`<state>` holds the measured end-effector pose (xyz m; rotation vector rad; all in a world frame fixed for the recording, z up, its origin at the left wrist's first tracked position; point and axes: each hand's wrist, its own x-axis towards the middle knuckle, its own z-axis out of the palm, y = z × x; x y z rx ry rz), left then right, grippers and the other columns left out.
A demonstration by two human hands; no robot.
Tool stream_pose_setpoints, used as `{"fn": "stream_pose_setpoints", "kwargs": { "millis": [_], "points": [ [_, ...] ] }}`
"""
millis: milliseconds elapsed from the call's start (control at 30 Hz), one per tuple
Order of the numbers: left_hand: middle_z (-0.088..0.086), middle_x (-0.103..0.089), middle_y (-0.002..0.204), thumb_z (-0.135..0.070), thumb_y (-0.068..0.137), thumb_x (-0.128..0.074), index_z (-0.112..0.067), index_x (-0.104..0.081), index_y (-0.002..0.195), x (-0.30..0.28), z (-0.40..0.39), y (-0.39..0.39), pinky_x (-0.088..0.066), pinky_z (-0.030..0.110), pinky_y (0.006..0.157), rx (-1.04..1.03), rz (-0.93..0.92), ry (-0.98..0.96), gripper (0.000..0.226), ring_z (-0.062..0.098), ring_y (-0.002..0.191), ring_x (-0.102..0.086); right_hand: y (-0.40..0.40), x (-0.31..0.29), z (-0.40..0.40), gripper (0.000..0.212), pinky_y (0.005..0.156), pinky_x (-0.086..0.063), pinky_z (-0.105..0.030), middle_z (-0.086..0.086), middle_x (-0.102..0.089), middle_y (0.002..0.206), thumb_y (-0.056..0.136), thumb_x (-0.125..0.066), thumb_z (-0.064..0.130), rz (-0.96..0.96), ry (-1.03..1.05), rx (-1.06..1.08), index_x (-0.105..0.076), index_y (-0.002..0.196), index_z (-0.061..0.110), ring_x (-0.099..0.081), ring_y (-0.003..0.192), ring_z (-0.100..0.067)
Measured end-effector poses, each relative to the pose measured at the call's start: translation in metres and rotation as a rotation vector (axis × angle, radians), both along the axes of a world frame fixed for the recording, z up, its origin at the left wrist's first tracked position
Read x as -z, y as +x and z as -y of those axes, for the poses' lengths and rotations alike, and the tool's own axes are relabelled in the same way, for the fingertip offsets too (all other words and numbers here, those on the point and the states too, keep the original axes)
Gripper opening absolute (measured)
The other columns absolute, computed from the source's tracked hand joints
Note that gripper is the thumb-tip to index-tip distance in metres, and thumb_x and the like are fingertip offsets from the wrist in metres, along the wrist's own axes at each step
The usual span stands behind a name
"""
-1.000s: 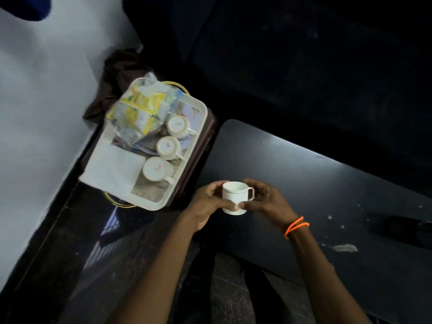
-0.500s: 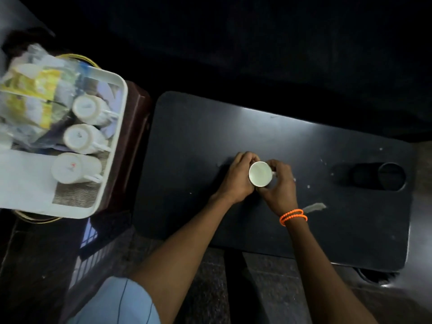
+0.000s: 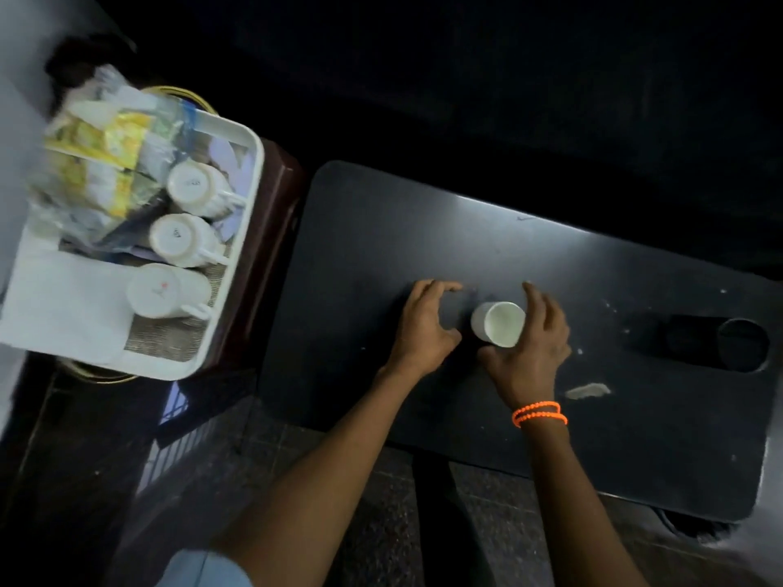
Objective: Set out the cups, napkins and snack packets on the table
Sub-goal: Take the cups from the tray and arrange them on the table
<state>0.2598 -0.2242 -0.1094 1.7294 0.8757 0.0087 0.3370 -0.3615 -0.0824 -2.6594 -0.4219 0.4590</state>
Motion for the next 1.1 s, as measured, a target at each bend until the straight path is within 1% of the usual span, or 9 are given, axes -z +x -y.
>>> {"fn": "stream_pose_setpoints", "kwargs": {
  "millis": [133, 300, 433, 567, 667, 800, 933, 1033, 1100],
  "points": [
    [0.008, -0.067, 0.110, -0.002, 0.074, -0.075, -0.015, -0.074, 0.110, -0.036, -0.070, -0.059, -0.058, 0.040, 0.089, -0.476, 0.053, 0.229, 0.038, 0.019, 0.096, -0.068, -0.055, -0.016, -0.060, 0.083, 0.103, -0.044, -0.047, -0.019, -0.055, 0.132, 0.068, -0.074, 0.010, 0.098, 0.219, 0.011, -0.047, 0.147, 0.007, -0.053, 0.120, -0.038],
    [0.018, -0.058, 0.122, -0.025, 0.077, -0.072, -0.014, -0.067, 0.109, -0.062, -0.164, -0.154, -0.040, 0.045, 0.100, -0.846, -0.259, 0.711, 0.034, 0.034, 0.120, -0.051, -0.135, -0.025, -0.166, 0.049, 0.087, -0.056, -0.048, -0.013, -0.069, 0.102, 0.083, -0.069, 0.002, -0.330, 0.431, -0.126, -0.063, 0.131, 0.006, -0.068, 0.091, -0.030],
    [0.018, -0.053, 0.137, -0.053, 0.082, -0.072, -0.016, -0.062, 0.116, -0.056, -0.214, -0.201, -0.042, 0.049, 0.102, -0.875, -0.591, 0.361, 0.052, 0.040, 0.127, -0.049, -0.175, -0.030, -0.238, 0.044, 0.080, -0.057, -0.036, -0.010, -0.073, 0.085, 0.087, -0.068, 0.012, -0.602, 0.488, -0.309, -0.063, 0.131, 0.015, -0.070, 0.082, -0.027],
    [0.004, -0.075, 0.117, -0.068, 0.067, -0.078, -0.022, -0.072, 0.109, -0.060, -0.244, -0.215, -0.062, 0.035, 0.070, -0.916, -0.409, -0.205, 0.062, 0.022, 0.099, -0.074, -0.198, -0.029, -0.277, 0.055, 0.087, -0.058, -0.041, -0.017, -0.077, 0.097, 0.087, -0.062, 0.024, -0.743, 0.364, -0.378, -0.055, 0.142, 0.025, -0.072, 0.096, -0.036],
    [0.000, -0.077, 0.107, -0.072, 0.055, -0.087, -0.025, -0.072, 0.104, -0.060, -0.248, -0.220, -0.067, 0.038, 0.069, -0.907, -0.393, -0.214, 0.070, 0.019, 0.093, -0.078, -0.202, -0.027, -0.280, 0.062, 0.089, -0.058, -0.038, -0.015, -0.078, 0.097, 0.078, -0.057, 0.034, -0.772, 0.332, -0.336, -0.057, 0.140, 0.030, -0.073, 0.097, -0.033],
    [0.011, -0.080, 0.105, -0.053, 0.060, -0.091, -0.012, -0.075, 0.109, -0.068, -0.248, -0.229, -0.066, 0.048, 0.080, -0.911, -0.350, -0.361, 0.066, 0.026, 0.095, -0.079, -0.199, -0.026, -0.271, 0.047, 0.092, -0.058, -0.039, -0.005, -0.072, 0.081, 0.087, -0.068, 0.023, -0.843, 0.373, -0.305, -0.066, 0.134, 0.028, -0.069, 0.083, -0.019],
    [0.020, -0.077, 0.117, -0.019, 0.087, -0.076, -0.002, -0.070, 0.120, -0.085, -0.230, -0.250, -0.061, 0.051, 0.095, -1.038, -0.171, -0.664, 0.038, 0.033, 0.112, -0.075, -0.197, -0.035, -0.247, 0.025, 0.085, -0.059, -0.030, 0.010, -0.072, 0.080, 0.090, -0.074, 0.037, -0.965, 0.488, -0.182, -0.071, 0.114, 0.032, -0.070, 0.081, -0.009],
    [0.027, -0.070, 0.130, -0.006, 0.084, -0.066, 0.003, -0.067, 0.121, -0.093, -0.200, -0.242, -0.059, 0.047, 0.102, -1.016, 0.015, -0.854, 0.037, 0.034, 0.118, -0.072, -0.183, -0.043, -0.226, 0.033, 0.082, -0.063, -0.047, -0.012, -0.075, 0.092, 0.089, -0.076, 0.043, -1.174, 0.503, -0.066, -0.066, 0.112, 0.023, -0.072, 0.079, -0.021],
    [0.030, -0.070, 0.129, -0.002, 0.078, -0.066, 0.006, -0.069, 0.121, -0.091, -0.179, -0.225, -0.062, 0.041, 0.096, -0.871, 0.115, -0.942, 0.043, 0.035, 0.119, -0.072, -0.161, -0.044, -0.206, 0.033, 0.072, -0.061, -0.040, -0.011, -0.073, 0.094, 0.089, -0.079, 0.029, -1.213, 0.564, -0.023, -0.065, 0.116, 0.017, -0.069, 0.079, -0.019]
  ]
}}
